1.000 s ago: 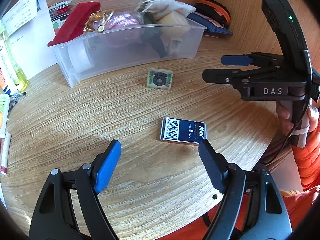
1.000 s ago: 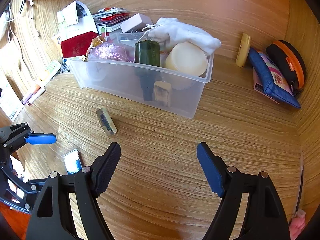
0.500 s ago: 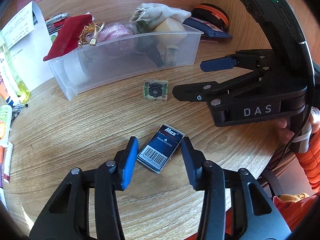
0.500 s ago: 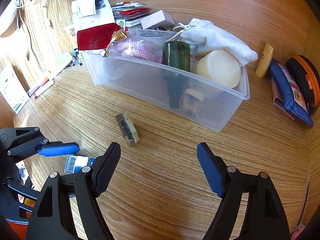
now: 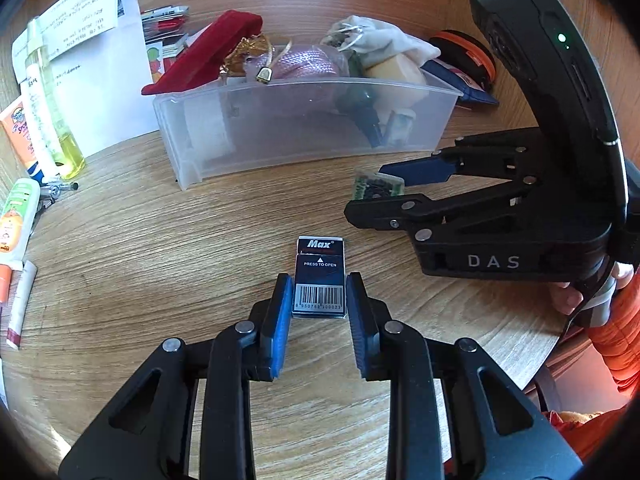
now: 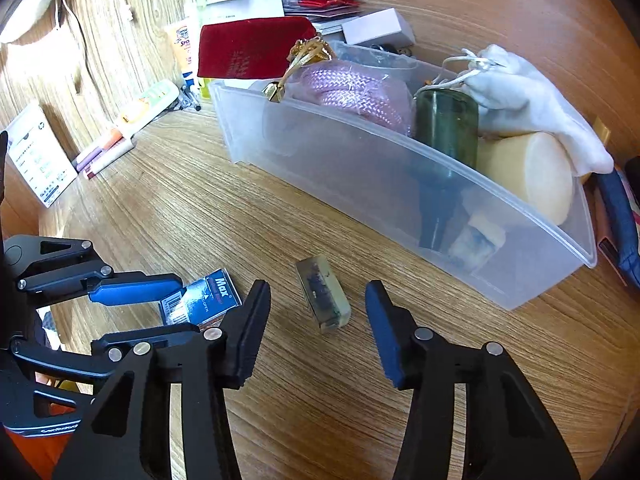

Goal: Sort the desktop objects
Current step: 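Grasp the blue Max box with the left gripper while the right gripper grasps the beige block, then carry the Max box and beige block into the clear box and release both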

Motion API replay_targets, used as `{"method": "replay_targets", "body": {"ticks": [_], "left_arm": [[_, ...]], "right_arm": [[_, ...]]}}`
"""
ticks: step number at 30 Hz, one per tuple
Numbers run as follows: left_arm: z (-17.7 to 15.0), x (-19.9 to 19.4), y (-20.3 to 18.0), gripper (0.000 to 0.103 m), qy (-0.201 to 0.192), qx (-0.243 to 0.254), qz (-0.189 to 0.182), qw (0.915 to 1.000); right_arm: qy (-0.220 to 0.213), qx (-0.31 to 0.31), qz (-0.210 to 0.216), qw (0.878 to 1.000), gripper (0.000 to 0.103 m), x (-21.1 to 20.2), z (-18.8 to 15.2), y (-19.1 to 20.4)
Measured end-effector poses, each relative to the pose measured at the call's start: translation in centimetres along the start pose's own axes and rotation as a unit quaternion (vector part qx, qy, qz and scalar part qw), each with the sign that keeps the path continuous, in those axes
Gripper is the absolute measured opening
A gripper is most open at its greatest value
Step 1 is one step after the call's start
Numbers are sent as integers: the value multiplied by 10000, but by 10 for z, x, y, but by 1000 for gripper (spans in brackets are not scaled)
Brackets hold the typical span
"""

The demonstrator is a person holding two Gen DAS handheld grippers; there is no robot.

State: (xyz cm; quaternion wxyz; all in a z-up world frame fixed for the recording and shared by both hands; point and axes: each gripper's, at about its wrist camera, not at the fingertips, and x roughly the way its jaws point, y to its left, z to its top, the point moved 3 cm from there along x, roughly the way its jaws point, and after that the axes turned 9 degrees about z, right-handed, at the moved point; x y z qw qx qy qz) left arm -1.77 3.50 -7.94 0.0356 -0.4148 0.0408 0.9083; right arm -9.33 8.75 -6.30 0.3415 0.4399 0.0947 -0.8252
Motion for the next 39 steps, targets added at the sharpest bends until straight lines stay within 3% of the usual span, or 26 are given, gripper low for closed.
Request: {"method": "replay_targets", "body": {"ticks": [2,5,15,39], "left_arm": [[1,0,4,27,-9,-86,4,10000],[4,-2,11,27,-45,-221,-19,9997],[18,-16,17,27,-274,-391,-82,9988],[87,-39,-19,27,-960,-137,-446,9943]], "right_arm": [[28,26,48,10000,26,3,1,0],[-1,60,109,9999,15,3,0,-1],[-370,215,88,9990,15,-19,-3,-7],[-1193,490,-275,9913,15,-80,5,-41]]}}
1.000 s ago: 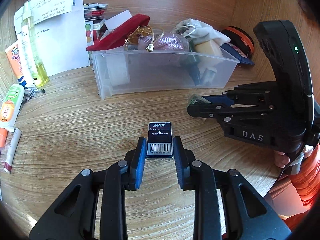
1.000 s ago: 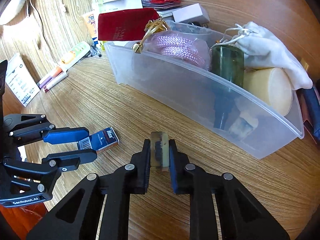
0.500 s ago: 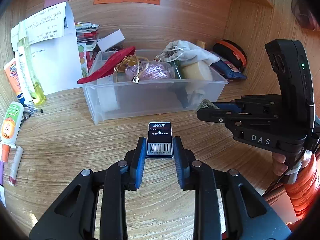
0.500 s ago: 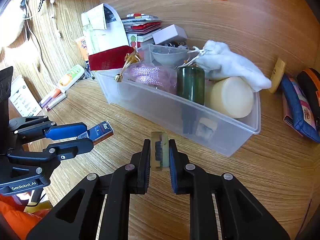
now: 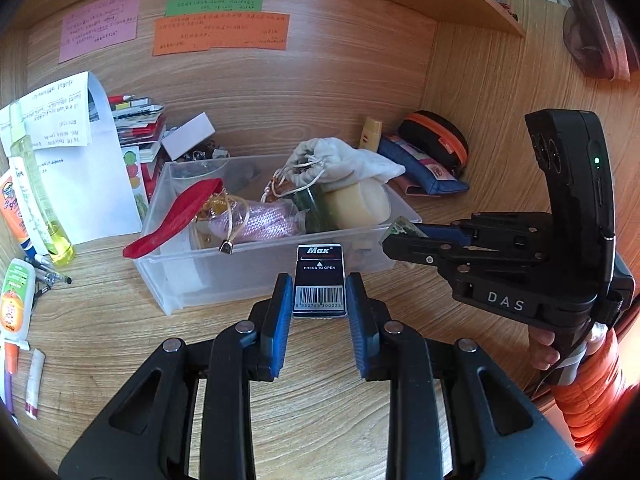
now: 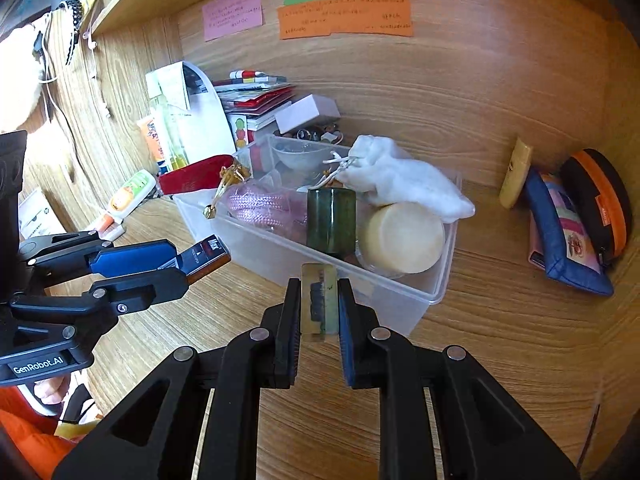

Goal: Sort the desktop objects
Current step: 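Carry the Max box and beige block into the clear box and release both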

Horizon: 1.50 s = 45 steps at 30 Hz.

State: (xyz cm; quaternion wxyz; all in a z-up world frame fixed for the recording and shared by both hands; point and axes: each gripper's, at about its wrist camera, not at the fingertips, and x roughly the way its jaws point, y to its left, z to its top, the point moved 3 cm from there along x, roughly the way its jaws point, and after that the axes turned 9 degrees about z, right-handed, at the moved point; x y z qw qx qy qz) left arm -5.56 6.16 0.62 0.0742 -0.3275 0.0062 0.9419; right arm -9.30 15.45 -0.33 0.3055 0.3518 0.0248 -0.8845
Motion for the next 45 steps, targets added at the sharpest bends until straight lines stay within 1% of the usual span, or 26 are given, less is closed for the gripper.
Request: {"method": "replay_targets", "body": {"ticks": [6,13,20,27,31,34,40,42,45], "left_arm": [[13,9,-8,27,-26,99,-73,9999],[28,21,-4,27,-53,68,22,10000],[46,34,4,27,-66,-77,62,9999],[59,51,2,27,-43,-26,91,9999],[59,65,2,27,78,6,79,9999],[57,72,4,27,148,36,158,9998],[54,76,4,27,104,133,218,9996],[53,78,3,27,137,163,258,9994],[52,81,3,27,226,144,201,9994]], "right_arm": [[-68,26,-41,10000,15,-4,6,-11],[-126,47,-16,9999,15,-2,14,-21],[-87,31,75,9999,15,13,24,-27],[-31,-4,142,9999,15,27,33,-27],[-17,-36,138,9999,15,32,36,-27],[31,-93,112,9999,15,36,36,-27],[6,-73,90,9999,15,43,37,-29],[13,-56,108,9999,15,45,37,-30],[-14,-71,85,9999,15,42,37,-30]]}}
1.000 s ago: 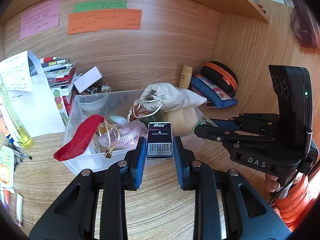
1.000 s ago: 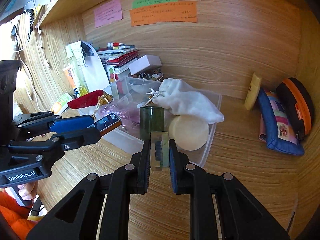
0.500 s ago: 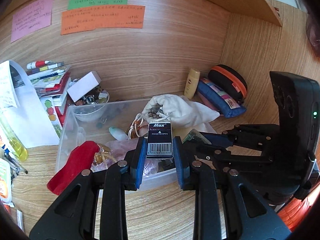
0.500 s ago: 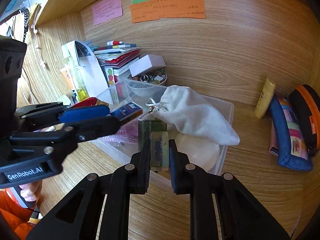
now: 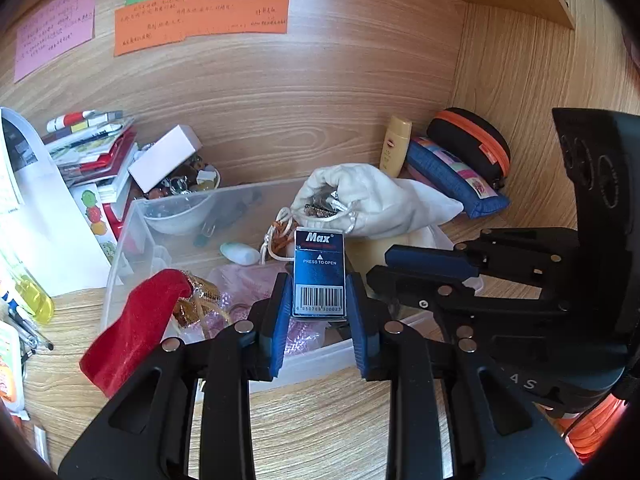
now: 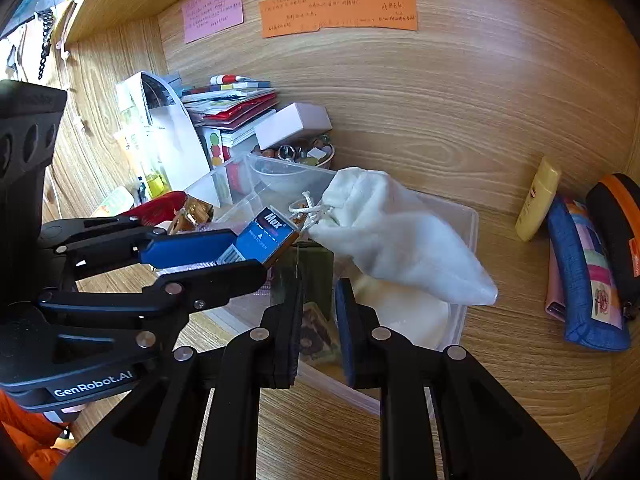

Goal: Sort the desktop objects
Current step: 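Carry the Max box and beige block into the clear box and release both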

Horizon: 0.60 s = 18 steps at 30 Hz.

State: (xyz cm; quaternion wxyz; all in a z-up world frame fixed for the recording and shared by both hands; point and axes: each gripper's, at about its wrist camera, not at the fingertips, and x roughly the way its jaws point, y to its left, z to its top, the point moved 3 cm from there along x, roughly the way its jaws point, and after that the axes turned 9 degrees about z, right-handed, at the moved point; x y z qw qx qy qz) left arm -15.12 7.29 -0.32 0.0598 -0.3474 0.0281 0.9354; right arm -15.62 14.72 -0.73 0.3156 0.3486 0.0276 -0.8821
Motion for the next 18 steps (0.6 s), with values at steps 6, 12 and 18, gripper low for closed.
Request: {"method": "replay_targets", "body": {"ticks": [6,12,18], "left_arm": [[1,-2,2,28,32,-73,-140,9999],[2,-10,2,39,-24,-134,-183,9997],[2,-23,2,41,-163,-81,-26,9998]], "right_arm": [[-6,-89,-38,10000,15,-2,2,5],[-33,-112,-63,9999,15,-7,2,8],[-137,-90,-124,9998,15,-19,2,11]]}}
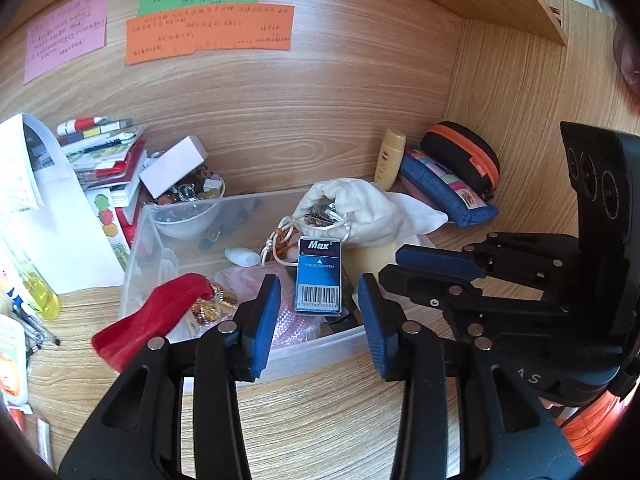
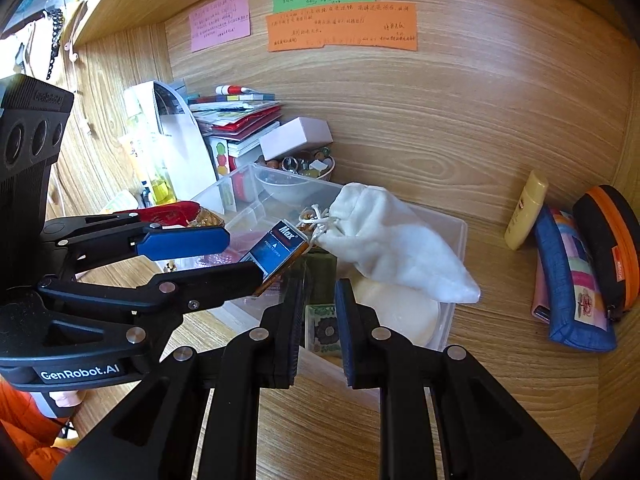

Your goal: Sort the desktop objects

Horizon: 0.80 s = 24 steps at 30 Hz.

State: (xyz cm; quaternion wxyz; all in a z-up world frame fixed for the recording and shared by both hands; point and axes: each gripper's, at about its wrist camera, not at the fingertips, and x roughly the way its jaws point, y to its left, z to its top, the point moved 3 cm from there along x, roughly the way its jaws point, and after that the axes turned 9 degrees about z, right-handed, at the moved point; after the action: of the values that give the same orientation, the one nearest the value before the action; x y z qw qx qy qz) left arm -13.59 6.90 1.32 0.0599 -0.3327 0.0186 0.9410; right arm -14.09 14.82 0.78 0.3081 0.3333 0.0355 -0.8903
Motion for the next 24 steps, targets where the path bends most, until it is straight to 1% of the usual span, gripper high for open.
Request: {"method": "replay_targets", "body": {"ticks": [1,3,4,5,6,8,13,14,15,18,19,20,21,24], "left_arm": [[0,-2,1,41,-19,-3,17,10000],[-1,-7,2,46,-64,-4,39,10000],[-1,-9,3,48,-94,-2,75,9999],[-2,-12,3,52,-131,6,124,9998],[-2,-15,4,56,-163,10,153,9997],[-4,-19,5,57,-198,3,176,9996],[-8,-27,10,58,-196,-14,238,9995],[-10,-28,11,60,-191,-19,249,9995],[-11,-29,12,68,-190,-27,264,9995],[-16,-35,15,78,-188,-75,257,9995],[-17,-36,16,81,-172,-85,303,9994],[-18,-37,17,87,-161,-95,368,9991],[-20,-38,18,91,-174,-109,409,9990],[-24,-42,20,92,-162,-117,416,9989]], "right_arm": [[-1,-6,-16,10000,17,-2,0,0],[-12,-4,-69,10000,24,-5,-1,1],[-31,-5,-102,9999,30,-7,-1,1],[-51,-6,-146,9999,37,-9,-1,2],[-70,-6,-194,9998,41,-11,-2,2],[-123,-16,-264,9996,50,-15,-2,3],[-191,-20,-437,9989,61,-26,-6,6],[-207,-17,-469,9987,63,-29,-6,6],[-215,-14,-494,9985,64,-30,-7,7],[-202,-11,-570,9982,69,-34,-10,9],[-199,1,-641,9977,78,-36,-11,9],[-225,13,-713,9972,85,-37,-12,9],[-251,21,-760,9968,85,-39,-12,9],[-230,77,-773,9967,86,-42,-15,9]]}}
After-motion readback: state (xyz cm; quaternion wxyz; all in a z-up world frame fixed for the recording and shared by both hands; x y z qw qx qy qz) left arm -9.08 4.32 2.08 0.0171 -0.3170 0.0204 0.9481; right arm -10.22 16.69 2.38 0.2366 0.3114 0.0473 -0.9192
